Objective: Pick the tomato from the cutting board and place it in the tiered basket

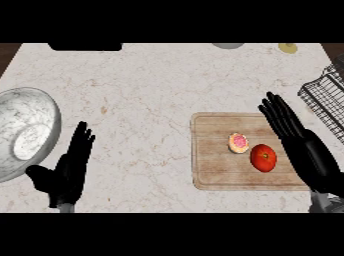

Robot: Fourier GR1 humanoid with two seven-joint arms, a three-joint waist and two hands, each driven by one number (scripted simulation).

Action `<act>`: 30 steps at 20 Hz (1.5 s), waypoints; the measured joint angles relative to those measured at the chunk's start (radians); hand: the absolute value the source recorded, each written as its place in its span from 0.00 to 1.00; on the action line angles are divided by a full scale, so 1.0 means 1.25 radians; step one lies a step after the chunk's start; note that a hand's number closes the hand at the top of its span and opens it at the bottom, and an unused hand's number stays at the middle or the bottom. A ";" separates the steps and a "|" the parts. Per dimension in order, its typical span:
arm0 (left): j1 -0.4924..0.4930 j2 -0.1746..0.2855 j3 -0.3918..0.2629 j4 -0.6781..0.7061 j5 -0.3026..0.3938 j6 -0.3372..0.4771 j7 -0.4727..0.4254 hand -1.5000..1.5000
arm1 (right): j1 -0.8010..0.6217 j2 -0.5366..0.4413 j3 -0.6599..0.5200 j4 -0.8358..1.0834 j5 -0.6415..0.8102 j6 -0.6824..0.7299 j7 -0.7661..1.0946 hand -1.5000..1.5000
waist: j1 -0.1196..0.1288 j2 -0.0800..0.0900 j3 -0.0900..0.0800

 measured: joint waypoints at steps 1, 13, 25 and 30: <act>0.002 0.003 0.002 -0.004 -0.005 0.000 0.004 0.50 | -0.008 -0.005 -0.012 0.002 0.001 0.006 0.001 1.00 | 0.002 0.002 0.004; 0.008 0.045 -0.027 0.073 -0.103 0.025 0.019 0.50 | -0.112 -0.089 -0.315 0.257 -0.050 -0.066 -0.010 0.00 | 0.008 0.015 0.017; 0.010 0.032 -0.018 0.072 -0.141 0.031 0.047 0.50 | -0.031 -0.300 -0.282 0.198 -0.006 0.183 0.099 0.00 | 0.000 0.006 0.016; 0.022 0.035 -0.020 0.056 -0.146 0.032 0.057 0.50 | -0.006 -0.405 -0.222 0.067 0.105 0.207 0.191 0.00 | -0.001 0.004 0.015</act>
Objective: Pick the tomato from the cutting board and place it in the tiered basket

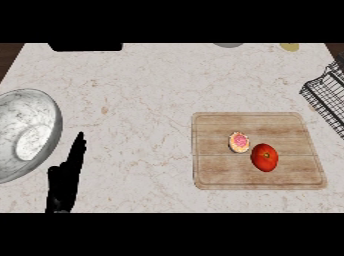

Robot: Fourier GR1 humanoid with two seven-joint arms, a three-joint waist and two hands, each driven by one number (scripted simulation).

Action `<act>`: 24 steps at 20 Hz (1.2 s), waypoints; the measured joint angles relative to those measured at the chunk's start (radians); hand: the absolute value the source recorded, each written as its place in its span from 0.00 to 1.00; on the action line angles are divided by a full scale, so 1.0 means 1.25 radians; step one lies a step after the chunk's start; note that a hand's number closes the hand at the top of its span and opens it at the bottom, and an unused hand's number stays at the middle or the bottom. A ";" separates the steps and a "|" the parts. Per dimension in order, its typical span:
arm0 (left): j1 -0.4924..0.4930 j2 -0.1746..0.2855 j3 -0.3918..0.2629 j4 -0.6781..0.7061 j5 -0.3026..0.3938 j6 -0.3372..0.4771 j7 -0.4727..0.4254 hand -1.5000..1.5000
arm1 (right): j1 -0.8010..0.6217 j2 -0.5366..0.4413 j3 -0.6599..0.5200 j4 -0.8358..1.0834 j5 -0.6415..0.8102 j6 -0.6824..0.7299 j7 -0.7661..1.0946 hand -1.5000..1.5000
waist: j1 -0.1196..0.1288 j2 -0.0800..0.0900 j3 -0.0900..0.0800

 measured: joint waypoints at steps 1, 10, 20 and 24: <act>0.001 -0.001 0.001 0.000 0.000 -0.002 -0.001 0.50 | 0.003 -0.011 0.011 -0.024 0.027 -0.006 0.020 0.00 | 0.001 0.000 0.000; -0.015 -0.016 0.014 0.010 -0.018 -0.013 0.008 0.50 | 0.035 0.039 0.117 -0.251 0.241 -0.108 0.263 0.00 | 0.007 0.004 0.001; -0.011 -0.037 0.028 0.007 -0.043 -0.028 0.022 0.50 | 0.014 0.119 0.249 -0.285 0.476 -0.083 0.404 0.00 | 0.012 0.005 0.002; -0.013 -0.043 0.035 0.004 -0.057 -0.035 0.031 0.50 | -0.004 0.160 0.285 -0.257 0.537 -0.046 0.446 0.00 | 0.013 0.005 0.002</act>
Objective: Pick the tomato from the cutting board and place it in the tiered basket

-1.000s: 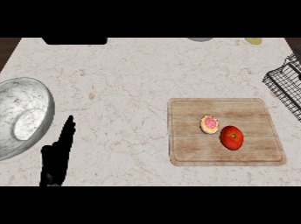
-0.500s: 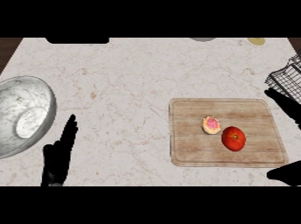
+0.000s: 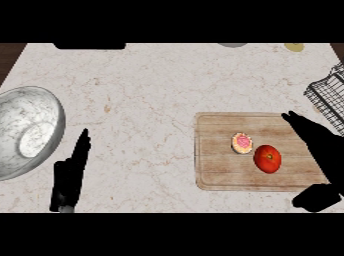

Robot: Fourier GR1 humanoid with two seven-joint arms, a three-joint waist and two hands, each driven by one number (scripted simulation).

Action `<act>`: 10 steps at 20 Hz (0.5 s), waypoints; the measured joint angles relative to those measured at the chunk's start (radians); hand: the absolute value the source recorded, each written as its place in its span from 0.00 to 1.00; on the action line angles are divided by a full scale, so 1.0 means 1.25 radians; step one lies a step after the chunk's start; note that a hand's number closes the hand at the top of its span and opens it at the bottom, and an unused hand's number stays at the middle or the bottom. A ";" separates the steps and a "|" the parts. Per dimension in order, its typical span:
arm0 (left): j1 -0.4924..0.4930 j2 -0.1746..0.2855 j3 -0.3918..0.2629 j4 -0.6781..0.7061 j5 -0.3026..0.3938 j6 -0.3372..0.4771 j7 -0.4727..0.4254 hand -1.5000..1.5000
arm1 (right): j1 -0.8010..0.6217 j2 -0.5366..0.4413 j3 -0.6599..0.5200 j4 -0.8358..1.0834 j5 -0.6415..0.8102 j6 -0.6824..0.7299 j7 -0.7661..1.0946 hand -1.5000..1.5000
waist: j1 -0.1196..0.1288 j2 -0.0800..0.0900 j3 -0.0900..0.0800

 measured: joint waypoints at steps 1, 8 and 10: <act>0.000 -0.009 0.000 0.000 -0.006 0.003 0.000 0.50 | -0.005 0.016 0.005 0.004 0.011 0.010 0.010 0.00 | 0.000 0.000 0.000; 0.022 -0.015 0.029 -0.022 -0.031 -0.023 0.009 0.50 | -0.029 0.111 0.007 0.036 0.070 0.077 0.016 0.00 | -0.001 0.000 -0.001; 0.013 -0.017 0.043 -0.004 -0.029 -0.039 0.001 0.50 | -0.035 0.126 0.016 0.045 0.091 0.099 0.029 0.00 | -0.001 0.000 0.000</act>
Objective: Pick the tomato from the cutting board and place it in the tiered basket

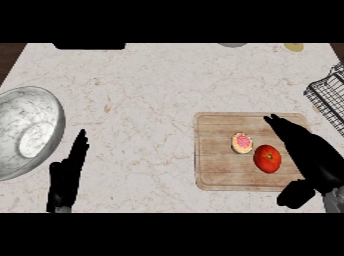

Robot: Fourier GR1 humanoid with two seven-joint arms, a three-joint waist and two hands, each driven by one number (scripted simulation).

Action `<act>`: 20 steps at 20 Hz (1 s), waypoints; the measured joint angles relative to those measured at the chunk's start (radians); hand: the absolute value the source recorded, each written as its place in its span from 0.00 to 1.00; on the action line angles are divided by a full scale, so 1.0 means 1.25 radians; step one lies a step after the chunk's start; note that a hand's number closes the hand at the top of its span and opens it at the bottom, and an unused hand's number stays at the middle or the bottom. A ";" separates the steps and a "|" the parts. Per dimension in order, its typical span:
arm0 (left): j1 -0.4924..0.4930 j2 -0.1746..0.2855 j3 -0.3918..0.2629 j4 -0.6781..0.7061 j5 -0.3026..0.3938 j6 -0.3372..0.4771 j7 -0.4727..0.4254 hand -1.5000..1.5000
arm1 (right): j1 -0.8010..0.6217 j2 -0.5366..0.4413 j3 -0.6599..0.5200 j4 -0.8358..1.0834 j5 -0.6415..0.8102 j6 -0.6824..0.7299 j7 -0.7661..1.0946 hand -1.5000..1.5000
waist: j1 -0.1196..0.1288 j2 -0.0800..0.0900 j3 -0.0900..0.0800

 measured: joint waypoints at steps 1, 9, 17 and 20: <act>-0.001 -0.007 0.002 0.011 -0.003 -0.001 -0.016 0.50 | -0.011 0.007 0.003 0.019 0.009 0.009 0.002 0.00 | 0.001 0.000 0.000; 0.014 -0.018 0.011 -0.036 -0.030 -0.009 0.033 0.50 | -0.021 0.049 -0.007 0.055 0.050 0.109 0.038 0.00 | 0.000 0.001 -0.001; 0.011 -0.048 0.042 -0.002 -0.053 -0.038 -0.005 0.50 | -0.041 0.102 -0.045 0.092 0.092 0.181 0.030 0.00 | -0.001 -0.001 0.001; 0.009 -0.051 0.055 0.001 -0.060 -0.045 -0.008 0.50 | -0.043 0.113 -0.052 0.131 0.118 0.177 0.001 0.00 | 0.000 -0.001 0.001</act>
